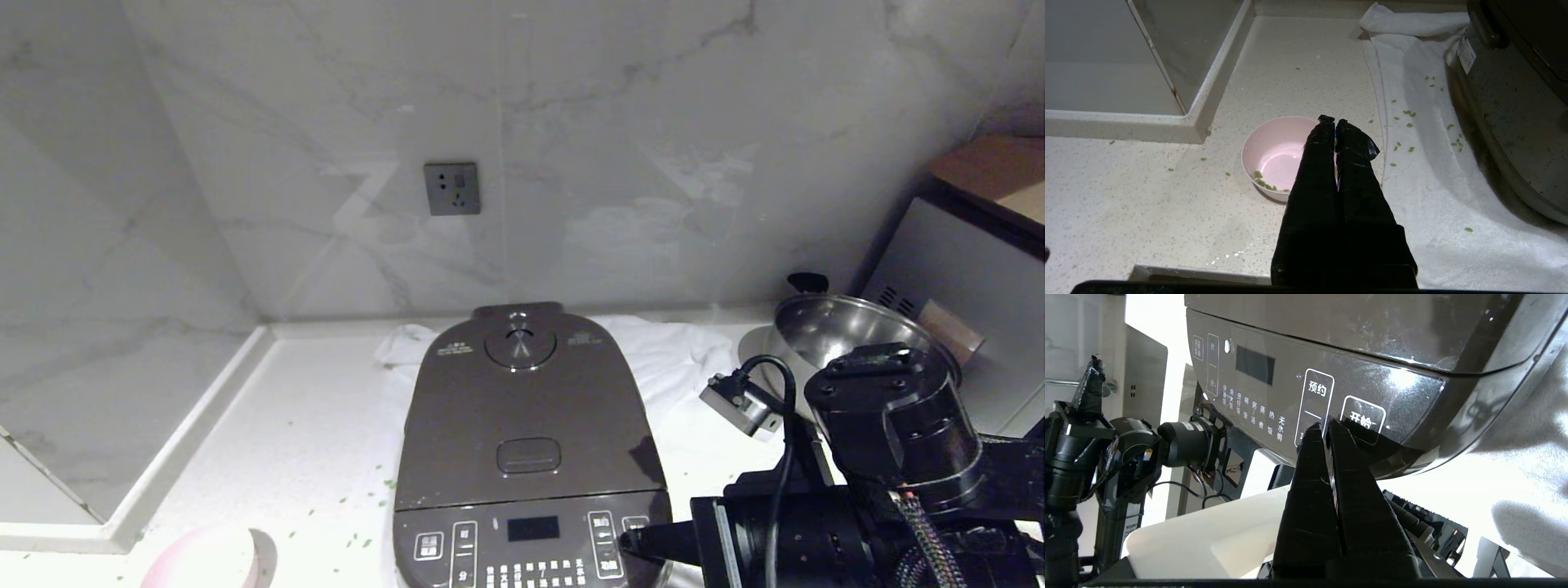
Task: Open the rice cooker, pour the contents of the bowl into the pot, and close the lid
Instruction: Press the start button
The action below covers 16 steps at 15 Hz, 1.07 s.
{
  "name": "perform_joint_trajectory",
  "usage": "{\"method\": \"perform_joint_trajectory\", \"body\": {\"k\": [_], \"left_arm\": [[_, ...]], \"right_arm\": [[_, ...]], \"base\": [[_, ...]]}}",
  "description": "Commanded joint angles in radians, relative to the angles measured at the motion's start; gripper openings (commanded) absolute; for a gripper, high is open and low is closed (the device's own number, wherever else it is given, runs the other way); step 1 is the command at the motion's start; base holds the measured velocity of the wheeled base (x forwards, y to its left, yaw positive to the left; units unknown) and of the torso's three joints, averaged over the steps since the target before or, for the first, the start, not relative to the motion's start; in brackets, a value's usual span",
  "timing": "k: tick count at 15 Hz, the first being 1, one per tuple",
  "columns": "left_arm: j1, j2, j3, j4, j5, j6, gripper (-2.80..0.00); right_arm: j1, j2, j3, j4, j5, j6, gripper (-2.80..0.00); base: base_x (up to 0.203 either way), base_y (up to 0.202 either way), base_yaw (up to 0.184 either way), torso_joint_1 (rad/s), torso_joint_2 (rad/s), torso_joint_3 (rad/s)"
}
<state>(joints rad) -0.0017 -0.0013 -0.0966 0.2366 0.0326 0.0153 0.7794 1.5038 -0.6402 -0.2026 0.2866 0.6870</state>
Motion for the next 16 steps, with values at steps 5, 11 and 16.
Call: {"method": "perform_joint_trajectory", "body": {"k": [5,11,16], "left_arm": [[0.000,-0.002,0.000,0.001,0.001,0.000,-2.80],[0.000,-0.002,0.000,0.001,0.001,0.000,-2.80],[0.000,-0.002,0.000,0.001,0.001,0.000,-2.80]], "right_arm": [[-0.038,0.023,0.002,-0.008,0.003,-0.003,-2.80],[-0.040,0.043,0.017,-0.009,0.038,0.000,-2.80],[-0.051,0.065,0.045,-0.038,0.074,0.005,-2.80]], "base": [[0.000,0.000,0.000,0.000,0.00,0.000],[0.000,0.000,0.000,0.000,0.00,0.000],[0.000,0.000,0.000,0.000,0.00,0.000]]}}
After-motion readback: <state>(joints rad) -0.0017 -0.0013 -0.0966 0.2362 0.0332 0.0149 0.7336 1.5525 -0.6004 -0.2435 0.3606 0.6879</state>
